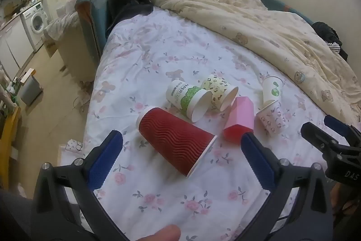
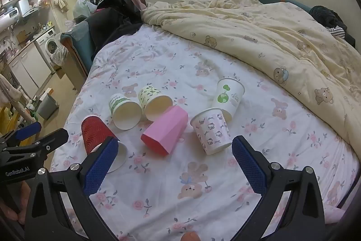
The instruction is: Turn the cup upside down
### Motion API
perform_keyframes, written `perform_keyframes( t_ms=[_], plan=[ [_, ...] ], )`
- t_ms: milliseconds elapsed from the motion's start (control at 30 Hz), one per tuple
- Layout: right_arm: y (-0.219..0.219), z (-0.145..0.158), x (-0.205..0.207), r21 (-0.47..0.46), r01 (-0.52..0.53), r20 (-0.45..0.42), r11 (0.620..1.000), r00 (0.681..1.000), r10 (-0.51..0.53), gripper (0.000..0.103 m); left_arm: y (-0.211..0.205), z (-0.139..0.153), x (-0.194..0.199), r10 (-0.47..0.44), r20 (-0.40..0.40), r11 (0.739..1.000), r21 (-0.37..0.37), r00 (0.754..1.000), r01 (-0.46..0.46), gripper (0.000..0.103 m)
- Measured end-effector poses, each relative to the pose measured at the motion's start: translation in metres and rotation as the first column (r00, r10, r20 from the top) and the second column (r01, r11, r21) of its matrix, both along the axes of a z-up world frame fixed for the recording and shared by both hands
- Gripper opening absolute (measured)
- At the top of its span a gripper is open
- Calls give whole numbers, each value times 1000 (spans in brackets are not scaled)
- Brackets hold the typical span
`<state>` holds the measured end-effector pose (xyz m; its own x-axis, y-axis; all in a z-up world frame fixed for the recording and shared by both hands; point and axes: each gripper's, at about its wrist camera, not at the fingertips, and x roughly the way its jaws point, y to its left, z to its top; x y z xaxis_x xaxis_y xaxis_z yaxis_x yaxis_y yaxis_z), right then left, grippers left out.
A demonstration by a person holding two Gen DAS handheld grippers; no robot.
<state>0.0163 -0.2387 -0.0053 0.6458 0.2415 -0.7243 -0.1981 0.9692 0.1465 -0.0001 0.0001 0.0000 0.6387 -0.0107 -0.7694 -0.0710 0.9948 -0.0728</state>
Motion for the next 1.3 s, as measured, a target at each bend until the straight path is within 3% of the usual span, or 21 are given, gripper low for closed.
perform_keyframes(
  t_ms=[1300],
  plan=[
    [1, 0, 0, -13, 1, 0, 1000, 1000, -1, 103, 1, -2, -1, -4, 0, 1000, 5, 1000, 4, 103]
  ],
)
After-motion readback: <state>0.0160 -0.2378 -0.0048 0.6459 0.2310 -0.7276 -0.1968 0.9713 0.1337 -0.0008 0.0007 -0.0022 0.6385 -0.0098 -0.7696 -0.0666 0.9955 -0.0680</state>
